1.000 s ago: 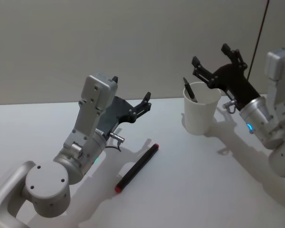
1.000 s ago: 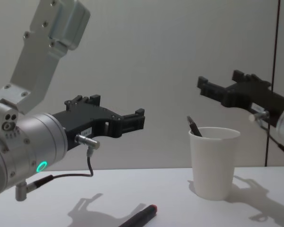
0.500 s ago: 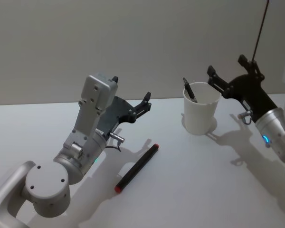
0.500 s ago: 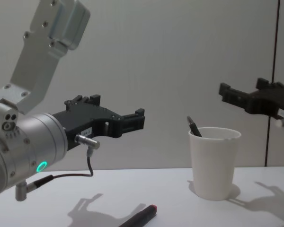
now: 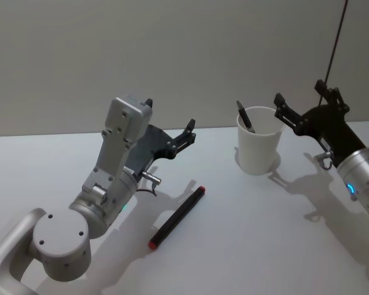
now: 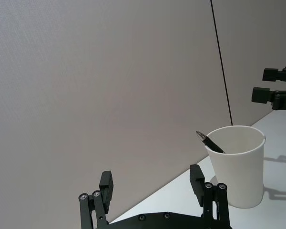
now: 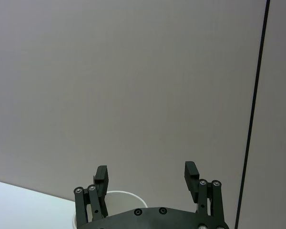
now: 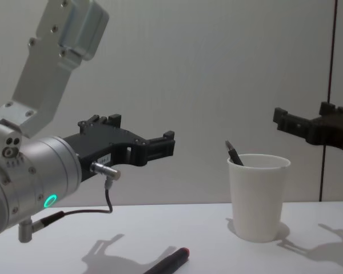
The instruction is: Place the pen into the pen holder.
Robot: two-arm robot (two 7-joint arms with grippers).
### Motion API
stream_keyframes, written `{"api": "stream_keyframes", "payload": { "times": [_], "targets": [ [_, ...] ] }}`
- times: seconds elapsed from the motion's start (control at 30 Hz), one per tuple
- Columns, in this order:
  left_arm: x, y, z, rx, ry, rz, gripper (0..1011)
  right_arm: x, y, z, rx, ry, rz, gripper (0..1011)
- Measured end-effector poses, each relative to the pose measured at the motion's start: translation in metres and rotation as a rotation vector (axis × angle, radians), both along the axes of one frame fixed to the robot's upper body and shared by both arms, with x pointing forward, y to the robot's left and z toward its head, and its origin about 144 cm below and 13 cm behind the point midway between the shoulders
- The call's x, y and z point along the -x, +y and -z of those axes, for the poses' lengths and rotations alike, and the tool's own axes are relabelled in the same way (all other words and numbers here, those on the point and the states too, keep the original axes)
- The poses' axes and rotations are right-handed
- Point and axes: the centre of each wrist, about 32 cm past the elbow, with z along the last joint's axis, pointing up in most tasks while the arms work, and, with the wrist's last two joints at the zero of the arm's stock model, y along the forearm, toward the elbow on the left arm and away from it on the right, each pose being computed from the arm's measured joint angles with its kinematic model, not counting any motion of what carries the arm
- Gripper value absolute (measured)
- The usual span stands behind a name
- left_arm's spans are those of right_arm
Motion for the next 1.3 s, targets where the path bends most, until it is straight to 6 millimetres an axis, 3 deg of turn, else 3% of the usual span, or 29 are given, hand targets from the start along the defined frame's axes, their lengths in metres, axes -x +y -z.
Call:
{"api": "stream_keyframes", "payload": {
  "times": [0.9,1.3],
  "targets": [
    [0.000,0.000,0.000,0.000,0.000,0.000,1001,0.071,-0.004,-0.007,0.041,0.145,0.059,1001],
    [0.000,0.000,0.000,0.000,0.000,0.000,1001,0.077,-0.003,-0.008,0.045,0.157,0.062,1001]
  ]
}}
